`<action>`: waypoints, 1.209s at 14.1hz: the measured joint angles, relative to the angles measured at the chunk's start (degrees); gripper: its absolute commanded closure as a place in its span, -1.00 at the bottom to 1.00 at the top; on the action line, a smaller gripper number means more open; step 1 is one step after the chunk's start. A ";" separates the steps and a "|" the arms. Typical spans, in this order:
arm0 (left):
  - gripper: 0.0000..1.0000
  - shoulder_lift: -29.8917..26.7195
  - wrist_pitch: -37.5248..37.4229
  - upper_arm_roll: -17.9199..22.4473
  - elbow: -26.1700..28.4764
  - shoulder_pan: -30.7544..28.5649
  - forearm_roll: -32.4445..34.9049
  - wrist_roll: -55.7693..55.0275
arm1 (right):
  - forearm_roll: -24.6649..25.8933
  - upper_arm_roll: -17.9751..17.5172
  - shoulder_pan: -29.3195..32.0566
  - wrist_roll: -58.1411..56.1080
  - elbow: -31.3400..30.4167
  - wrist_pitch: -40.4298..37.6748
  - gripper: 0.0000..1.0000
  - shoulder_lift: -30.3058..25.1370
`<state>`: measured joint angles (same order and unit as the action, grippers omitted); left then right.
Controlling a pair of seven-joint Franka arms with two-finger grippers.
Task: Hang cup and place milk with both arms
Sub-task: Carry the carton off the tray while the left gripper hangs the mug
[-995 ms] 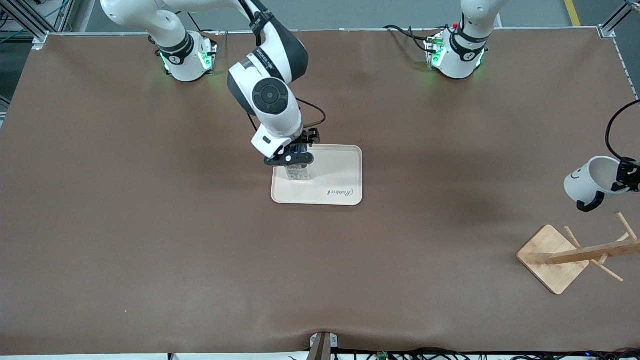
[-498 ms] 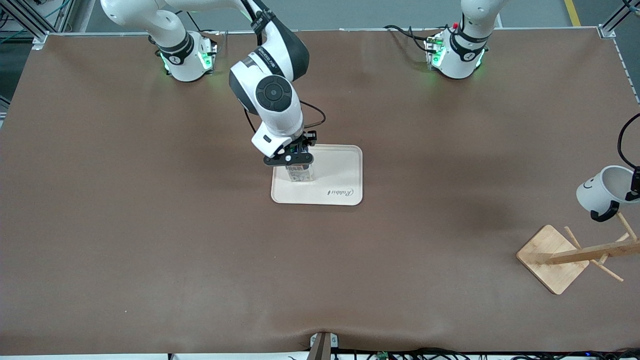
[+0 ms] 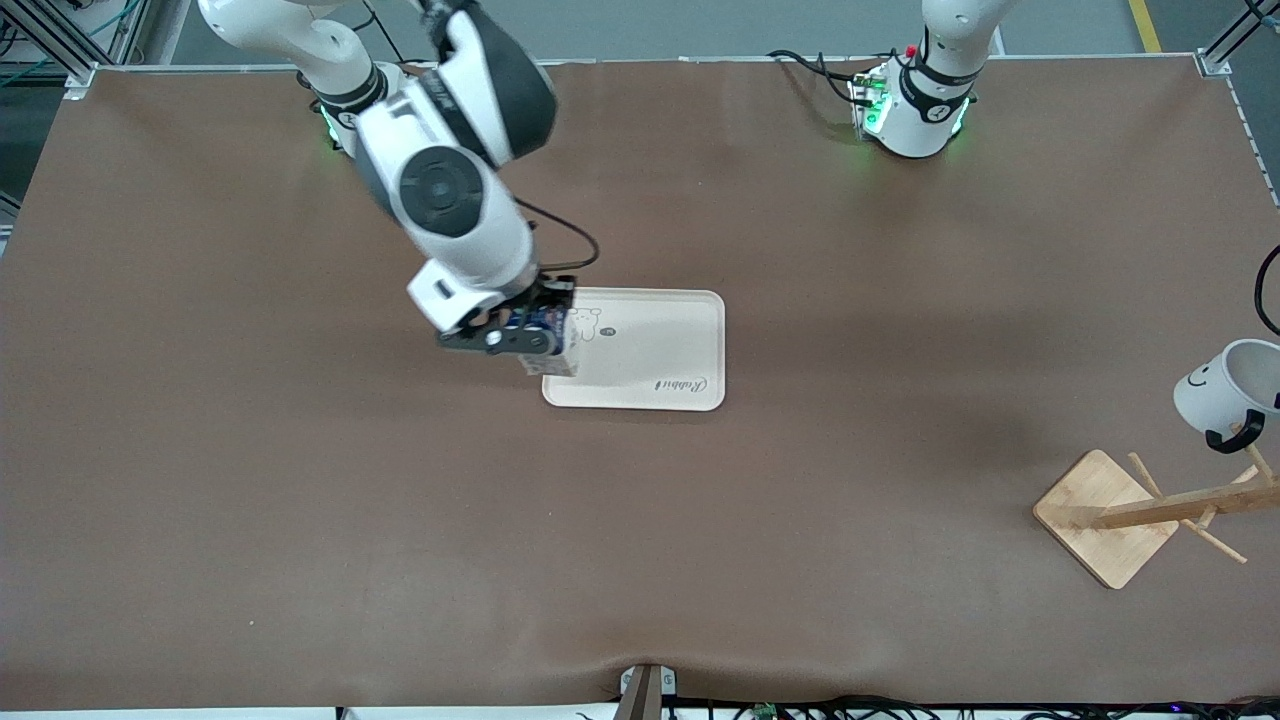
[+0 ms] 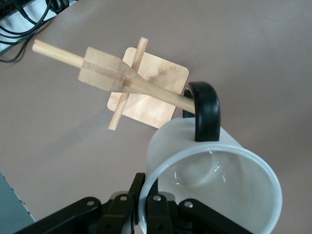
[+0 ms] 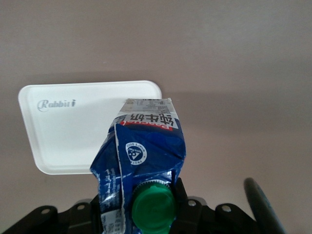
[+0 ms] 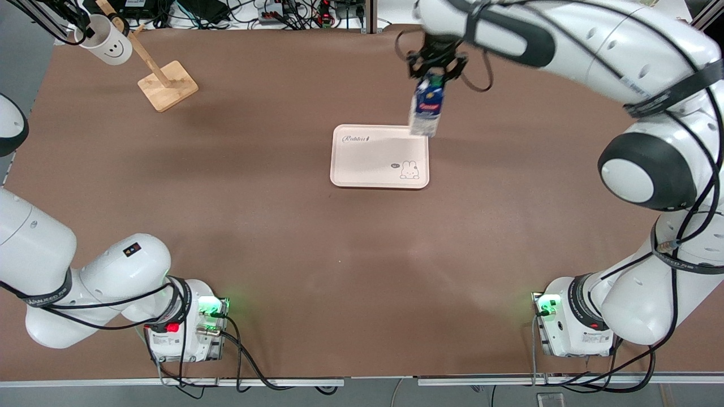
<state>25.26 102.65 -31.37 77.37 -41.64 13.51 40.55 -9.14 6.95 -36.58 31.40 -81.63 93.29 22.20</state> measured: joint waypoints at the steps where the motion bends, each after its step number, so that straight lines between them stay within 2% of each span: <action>1: 1.00 0.26 0.20 0.14 -0.30 0.00 0.00 0.00 | 0.00 0.06 2.26 -3.30 0.99 -2.68 1.00 -0.14; 2: 1.00 0.61 0.53 0.34 -0.52 0.00 0.00 0.00 | 0.00 0.14 4.49 -6.48 1.71 -4.96 1.00 -0.39; 3: 0.86 0.99 1.04 0.52 -0.65 0.00 0.00 0.00 | 0.02 0.20 6.60 -8.70 2.12 -6.59 1.00 -0.81; 6: -0.99 1.98 2.17 0.63 -0.86 0.07 0.00 -0.63 | 0.32 0.50 12.24 -10.89 2.57 -8.48 1.00 -2.69; 9: -1.00 2.07 2.26 0.24 -1.10 0.38 -0.20 -5.62 | 0.64 0.71 18.20 -12.14 2.27 -9.13 1.00 -3.31; 11: -1.00 1.89 1.86 -0.40 -1.45 0.74 -1.05 -9.63 | 1.13 0.83 22.53 -17.69 0.63 -9.25 1.00 -3.34; 13: -1.00 1.45 -0.62 -1.84 -1.79 1.13 -1.48 -13.61 | 1.25 0.96 27.55 -26.45 -1.63 -9.13 1.00 -3.34; 17: -1.00 -1.56 -7.05 -5.79 -2.21 1.38 -1.57 -23.79 | 3.98 1.06 34.85 -33.66 -8.14 -5.15 1.00 -3.79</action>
<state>23.71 95.59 -37.16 75.16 -40.26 11.94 16.76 -5.16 8.01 -1.72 -2.27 -89.77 88.14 18.40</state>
